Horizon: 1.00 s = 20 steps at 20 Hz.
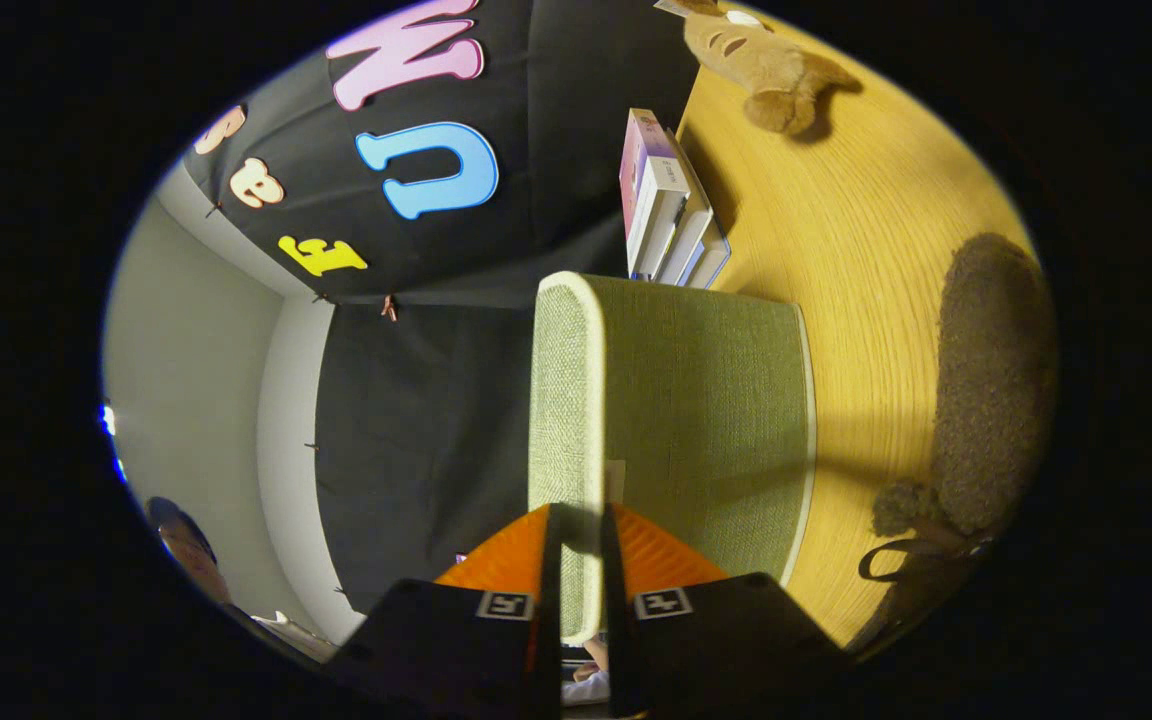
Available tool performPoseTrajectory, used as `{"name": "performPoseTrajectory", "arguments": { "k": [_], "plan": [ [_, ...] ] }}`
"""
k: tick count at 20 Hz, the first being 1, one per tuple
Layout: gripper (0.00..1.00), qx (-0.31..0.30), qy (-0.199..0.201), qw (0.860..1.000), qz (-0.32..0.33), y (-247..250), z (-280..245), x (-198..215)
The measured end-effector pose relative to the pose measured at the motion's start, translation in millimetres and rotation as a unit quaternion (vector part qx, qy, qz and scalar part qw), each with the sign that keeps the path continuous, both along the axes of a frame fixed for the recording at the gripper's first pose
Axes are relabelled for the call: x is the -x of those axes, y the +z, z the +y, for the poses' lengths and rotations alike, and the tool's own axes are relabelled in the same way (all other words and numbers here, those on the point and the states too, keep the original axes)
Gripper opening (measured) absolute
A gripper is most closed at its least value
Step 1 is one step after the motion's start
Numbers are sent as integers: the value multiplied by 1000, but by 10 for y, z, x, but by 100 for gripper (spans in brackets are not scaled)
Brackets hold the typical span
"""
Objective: Open the storage box then place both shoes into the box .Put the left shoe in first, then the right shoe, with the right side of both shoes facing outward in a uniform manner.
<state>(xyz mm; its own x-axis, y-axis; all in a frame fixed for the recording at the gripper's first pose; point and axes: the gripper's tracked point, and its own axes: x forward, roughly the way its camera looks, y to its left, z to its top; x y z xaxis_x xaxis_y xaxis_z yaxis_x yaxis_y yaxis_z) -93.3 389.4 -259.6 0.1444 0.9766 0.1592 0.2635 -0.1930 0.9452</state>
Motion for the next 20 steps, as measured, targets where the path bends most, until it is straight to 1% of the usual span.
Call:
{"name": "performPoseTrajectory", "arguments": {
  "k": [2,3,5,9,11,14,17,20],
  "plan": [
    [6,7,-12,1000,-22,104,-18,-32],
    [5,8,-14,1000,-24,171,-23,-43],
    [5,17,-32,999,-38,352,-62,-115],
    [6,21,-68,994,-81,962,-24,-305],
    [6,38,-75,990,-115,1286,97,-395],
    [6,54,-73,980,-174,1760,389,-480],
    [6,71,-59,967,-236,2129,797,-514],
    [6,74,-47,961,-261,2372,1223,-504]
  ]
}}
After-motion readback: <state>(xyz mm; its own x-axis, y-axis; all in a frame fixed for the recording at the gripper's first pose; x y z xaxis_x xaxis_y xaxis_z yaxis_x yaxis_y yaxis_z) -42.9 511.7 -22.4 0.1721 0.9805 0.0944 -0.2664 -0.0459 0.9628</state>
